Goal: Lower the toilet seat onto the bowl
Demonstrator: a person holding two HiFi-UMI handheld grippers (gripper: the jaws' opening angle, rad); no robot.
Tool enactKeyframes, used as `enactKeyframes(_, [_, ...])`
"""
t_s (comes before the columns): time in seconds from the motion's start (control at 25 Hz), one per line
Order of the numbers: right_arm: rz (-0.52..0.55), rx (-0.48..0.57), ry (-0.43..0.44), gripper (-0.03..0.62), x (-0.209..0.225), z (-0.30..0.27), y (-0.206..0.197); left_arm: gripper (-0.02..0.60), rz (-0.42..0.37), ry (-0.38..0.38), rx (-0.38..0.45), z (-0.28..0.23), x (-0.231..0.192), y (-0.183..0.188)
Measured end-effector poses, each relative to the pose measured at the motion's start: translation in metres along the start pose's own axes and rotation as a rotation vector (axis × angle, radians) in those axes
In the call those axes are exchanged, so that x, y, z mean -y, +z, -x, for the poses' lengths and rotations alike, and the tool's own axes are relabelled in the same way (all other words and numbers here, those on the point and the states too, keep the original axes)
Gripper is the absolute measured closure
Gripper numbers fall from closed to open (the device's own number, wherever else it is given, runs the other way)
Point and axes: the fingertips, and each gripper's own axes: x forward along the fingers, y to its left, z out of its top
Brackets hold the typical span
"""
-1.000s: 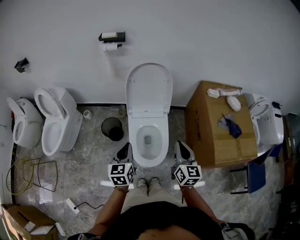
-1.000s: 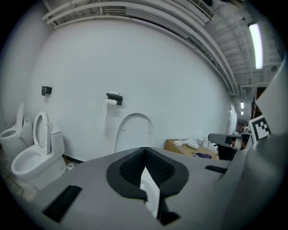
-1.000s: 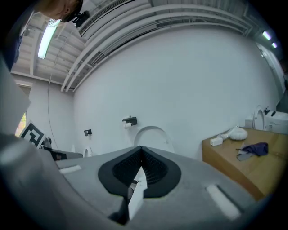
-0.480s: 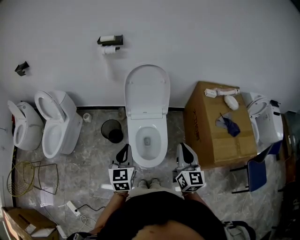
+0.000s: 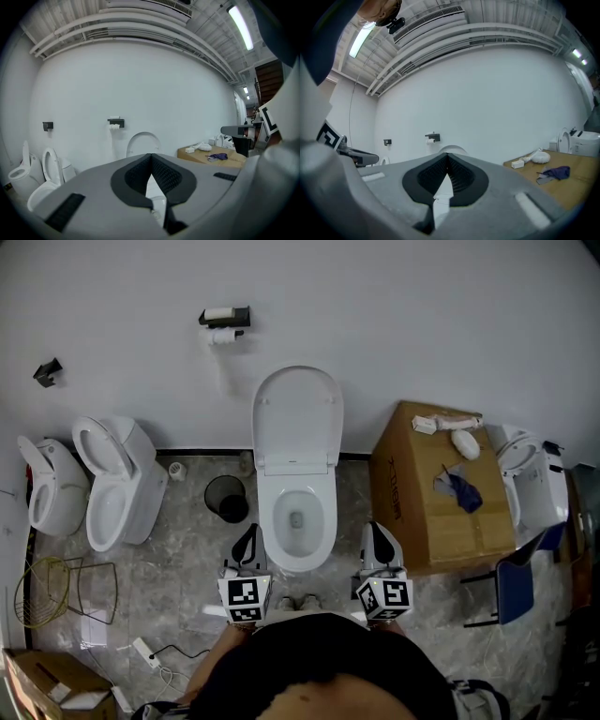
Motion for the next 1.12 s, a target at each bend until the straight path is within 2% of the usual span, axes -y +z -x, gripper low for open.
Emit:
enactKeyframes(0.36, [0.004,-0.006,0.016,0.589,-0.004,-0.003,0.003,0.580,0.007,0.004,-0.024,-0.003,0.001,-0.005])
enactKeyframes(0.48, [0.007,-0.008,0.015,0.588,-0.002,-0.003,0.001,0.580,0.013,0.015,-0.059,-0.002,-0.001,-0.011])
enactKeyframes(0.64, [0.008,-0.010,0.022,0.589,-0.003,-0.004,0.001,0.580,0.009,0.013,-0.033,-0.004,0.000,-0.007])
enactKeyframes(1.12, [0.004,-0.008,0.039,0.589,-0.003,-0.007,-0.005,0.580,0.012,0.046,-0.043,-0.005,-0.005,-0.015])
